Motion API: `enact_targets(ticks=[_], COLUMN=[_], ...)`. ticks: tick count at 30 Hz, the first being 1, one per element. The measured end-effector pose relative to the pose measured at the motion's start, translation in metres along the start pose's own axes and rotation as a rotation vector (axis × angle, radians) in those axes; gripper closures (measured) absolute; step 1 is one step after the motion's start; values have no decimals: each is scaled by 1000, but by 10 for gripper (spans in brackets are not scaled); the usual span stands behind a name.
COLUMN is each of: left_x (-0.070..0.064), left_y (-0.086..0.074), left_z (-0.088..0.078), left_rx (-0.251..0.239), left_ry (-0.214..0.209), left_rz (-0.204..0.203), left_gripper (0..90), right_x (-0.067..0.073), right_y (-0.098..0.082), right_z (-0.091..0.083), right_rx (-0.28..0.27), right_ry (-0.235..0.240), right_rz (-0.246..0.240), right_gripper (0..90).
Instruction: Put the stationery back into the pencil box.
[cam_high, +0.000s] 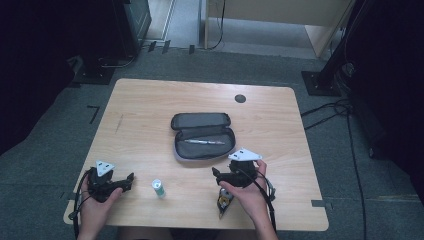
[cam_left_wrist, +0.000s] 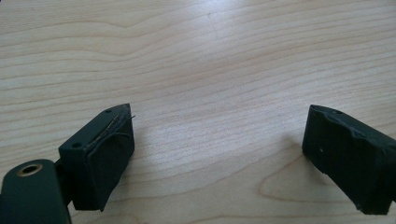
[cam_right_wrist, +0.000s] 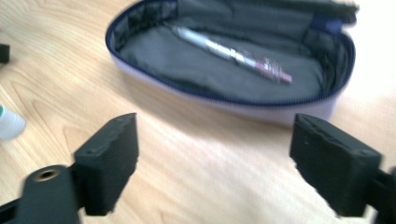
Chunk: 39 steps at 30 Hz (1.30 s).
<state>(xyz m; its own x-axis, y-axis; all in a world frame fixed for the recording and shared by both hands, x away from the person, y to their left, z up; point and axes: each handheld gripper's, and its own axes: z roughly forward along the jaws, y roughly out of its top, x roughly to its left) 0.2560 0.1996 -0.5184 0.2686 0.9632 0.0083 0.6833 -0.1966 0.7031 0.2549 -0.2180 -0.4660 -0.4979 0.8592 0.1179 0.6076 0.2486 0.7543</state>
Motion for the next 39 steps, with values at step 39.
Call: enact_targets(ticks=[39], left_x=[0], left_y=[0], left_z=[0], left_rx=[0], left_ry=[0], left_rz=[1], left_gripper=[95], right_x=[49], right_y=[-87], right_z=[-11], right_rx=[43], right_ry=[-155], right_rz=[115], right_gripper=[176])
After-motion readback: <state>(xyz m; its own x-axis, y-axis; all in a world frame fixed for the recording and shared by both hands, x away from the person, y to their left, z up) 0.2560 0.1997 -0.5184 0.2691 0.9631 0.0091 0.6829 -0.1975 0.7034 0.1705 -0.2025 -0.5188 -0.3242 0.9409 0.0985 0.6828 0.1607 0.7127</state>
